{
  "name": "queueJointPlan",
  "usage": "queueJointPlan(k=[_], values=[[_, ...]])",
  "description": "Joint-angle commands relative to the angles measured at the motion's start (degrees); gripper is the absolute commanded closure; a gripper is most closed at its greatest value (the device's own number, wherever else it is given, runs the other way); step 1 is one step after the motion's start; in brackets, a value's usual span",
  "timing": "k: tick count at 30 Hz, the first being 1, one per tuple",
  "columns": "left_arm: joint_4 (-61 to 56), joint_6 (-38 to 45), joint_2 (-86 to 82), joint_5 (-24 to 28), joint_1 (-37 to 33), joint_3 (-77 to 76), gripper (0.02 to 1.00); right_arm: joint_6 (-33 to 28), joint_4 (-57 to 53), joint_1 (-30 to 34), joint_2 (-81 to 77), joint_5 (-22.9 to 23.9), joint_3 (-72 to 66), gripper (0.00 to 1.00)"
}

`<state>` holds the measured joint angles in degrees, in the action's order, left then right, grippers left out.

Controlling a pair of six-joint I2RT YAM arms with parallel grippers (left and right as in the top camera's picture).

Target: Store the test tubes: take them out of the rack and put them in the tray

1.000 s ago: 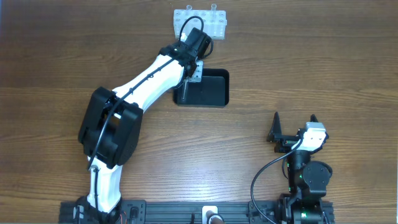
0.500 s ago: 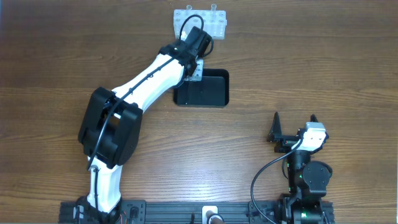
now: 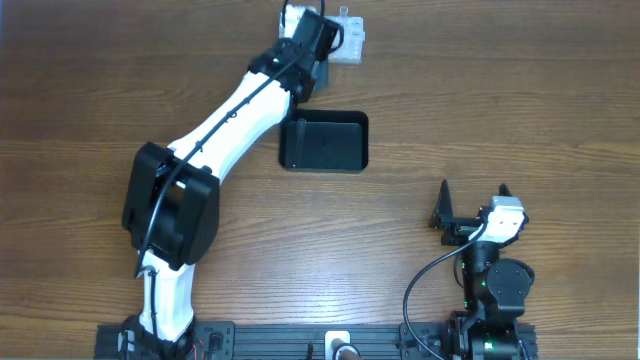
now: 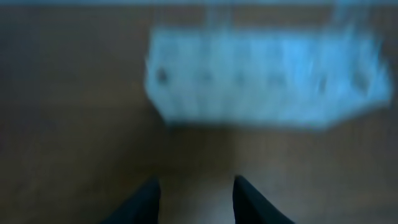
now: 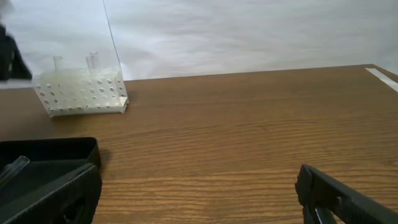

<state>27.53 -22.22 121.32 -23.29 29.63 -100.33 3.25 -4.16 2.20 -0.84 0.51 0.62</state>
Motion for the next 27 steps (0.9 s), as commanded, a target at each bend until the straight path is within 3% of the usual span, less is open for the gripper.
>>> queueJointPlan(k=[1,6,10,18,27], values=[[-6.29,3.65,-2.03,-5.79,-0.35,-1.27,0.617,0.5,-0.15,-0.37,0.57,-0.26,-0.33,0.009],[-17.0,11.8,0.74,-7.26,-0.42,-1.27,0.518,0.5,-0.15,-0.37,0.57,-0.26,-0.33,0.007],[-22.21,11.76,3.89,-8.22,-1.09,-1.27,0.472,0.5,-0.15,-0.37,0.57,-0.26,-0.33,0.009],[-30.21,11.8,8.57,-5.29,-2.54,-1.27,0.349,0.5,-0.15,-0.37,0.57,-0.26,-0.33,0.009],[-35.28,11.8,12.0,-5.25,-2.82,-1.27,0.299,0.5,-0.15,-0.37,0.57,-0.26,-0.33,0.007]])
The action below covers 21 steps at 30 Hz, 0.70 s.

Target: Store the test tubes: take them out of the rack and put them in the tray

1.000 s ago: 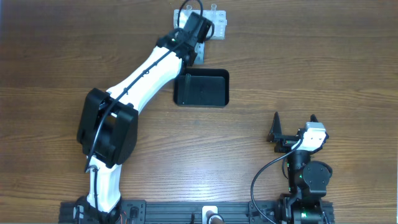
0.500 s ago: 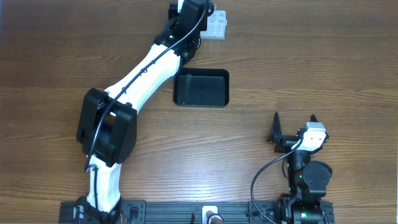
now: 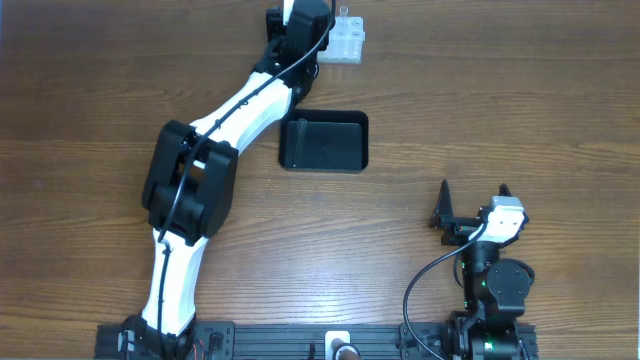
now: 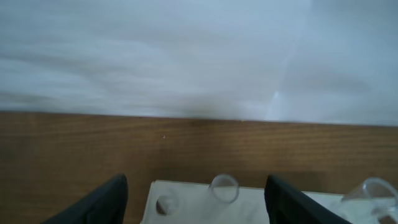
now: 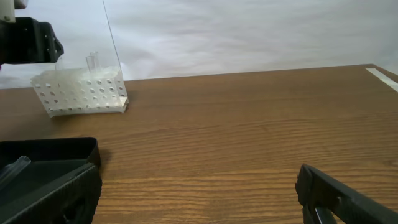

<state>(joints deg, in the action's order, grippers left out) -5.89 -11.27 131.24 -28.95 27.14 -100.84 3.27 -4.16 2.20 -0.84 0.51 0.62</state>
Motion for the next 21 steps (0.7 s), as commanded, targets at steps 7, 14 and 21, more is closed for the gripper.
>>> queueJointPlan(k=[7,14,21], values=[[-3.63,0.83,3.85,1.22,-0.42,-0.76,0.27,0.48,-0.15,-0.37,0.57,-0.26,-0.33,0.009],[-7.39,1.9,5.81,1.27,-0.61,-0.87,0.257,0.48,-0.15,-0.37,0.57,-0.26,-0.33,0.007],[-10.23,1.88,7.54,1.46,-0.68,-0.87,0.229,0.48,-0.15,-0.37,0.57,-0.26,-0.33,0.009]])
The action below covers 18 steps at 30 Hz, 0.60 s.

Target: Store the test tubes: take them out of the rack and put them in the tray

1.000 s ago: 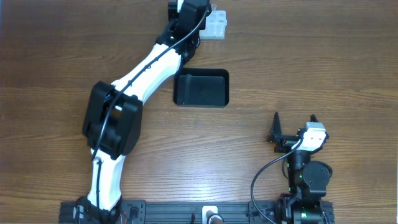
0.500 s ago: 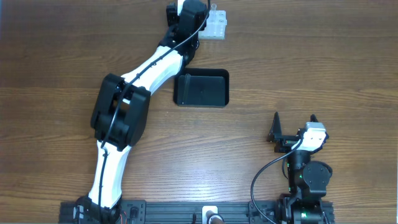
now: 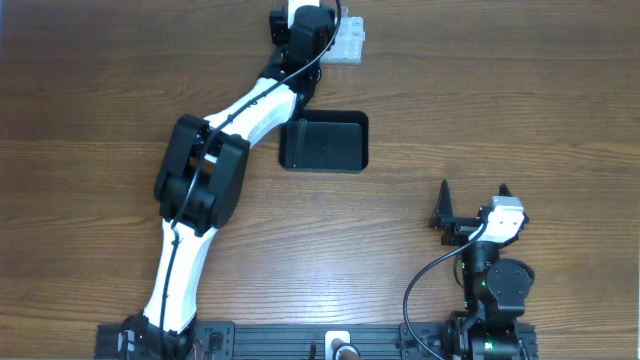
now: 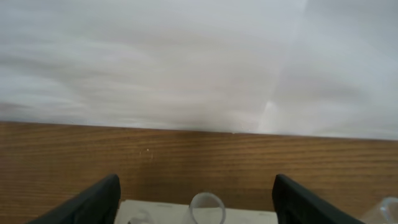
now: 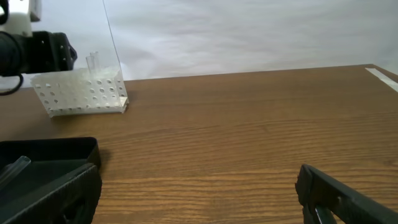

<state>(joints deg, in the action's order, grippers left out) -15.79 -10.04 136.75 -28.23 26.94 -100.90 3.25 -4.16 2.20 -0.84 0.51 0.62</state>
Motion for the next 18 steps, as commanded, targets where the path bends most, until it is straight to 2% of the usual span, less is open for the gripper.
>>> queueJointPlan(k=[1,7,10,12,18], values=[[-0.31,0.68,2.03,0.72,-0.48,-0.81,0.231,0.5,-0.15,-0.37,0.57,-0.26,-0.33,0.009],[-0.28,0.68,2.03,0.74,-0.81,-0.81,0.251,0.5,-0.15,-0.37,0.57,-0.26,-0.33,0.007],[-0.31,0.68,2.03,0.72,-0.81,-0.81,0.417,0.5,-0.15,-0.37,0.57,-0.26,-0.33,0.007],[-0.31,0.66,2.03,0.72,-0.81,-0.81,0.476,0.5,-0.15,-0.37,0.57,-0.26,-0.33,0.009],[-0.44,0.68,2.03,0.72,-0.81,-0.81,0.487,0.5,-0.15,-0.37,0.57,-0.26,-0.33,0.007]])
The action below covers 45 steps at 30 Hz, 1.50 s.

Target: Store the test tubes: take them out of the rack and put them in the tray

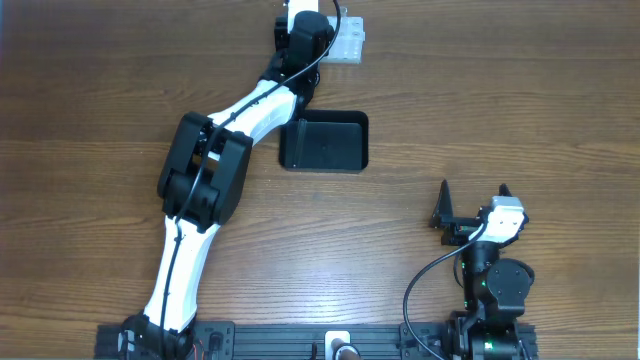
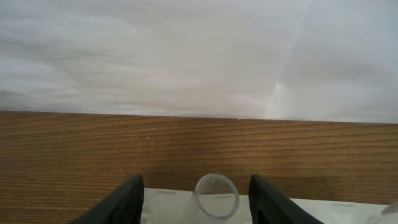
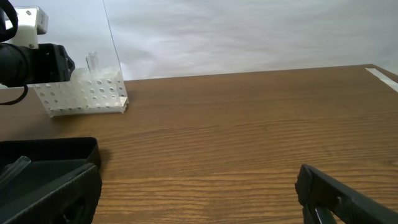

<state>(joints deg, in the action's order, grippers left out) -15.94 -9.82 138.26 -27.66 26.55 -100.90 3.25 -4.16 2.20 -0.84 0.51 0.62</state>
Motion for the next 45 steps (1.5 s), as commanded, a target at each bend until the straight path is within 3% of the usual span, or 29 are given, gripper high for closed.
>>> queueJointPlan(k=[1,24,38,45], values=[[-0.52,0.46,0.52,0.15,-0.44,-0.81,0.507,0.5,-0.15,-0.37,0.57,-0.26,-0.33,0.009],[-1.9,0.46,0.52,0.15,-0.46,-0.81,0.853,0.5,-0.15,-0.37,0.57,-0.26,-0.33,0.009],[-3.15,0.46,0.52,0.13,-0.59,-0.81,0.976,0.5,-0.15,-0.37,0.57,-0.26,-0.33,0.007],[-3.82,0.44,0.09,0.13,-0.81,-0.81,0.976,0.5,-0.15,-0.37,0.57,-0.26,-0.33,0.007]])
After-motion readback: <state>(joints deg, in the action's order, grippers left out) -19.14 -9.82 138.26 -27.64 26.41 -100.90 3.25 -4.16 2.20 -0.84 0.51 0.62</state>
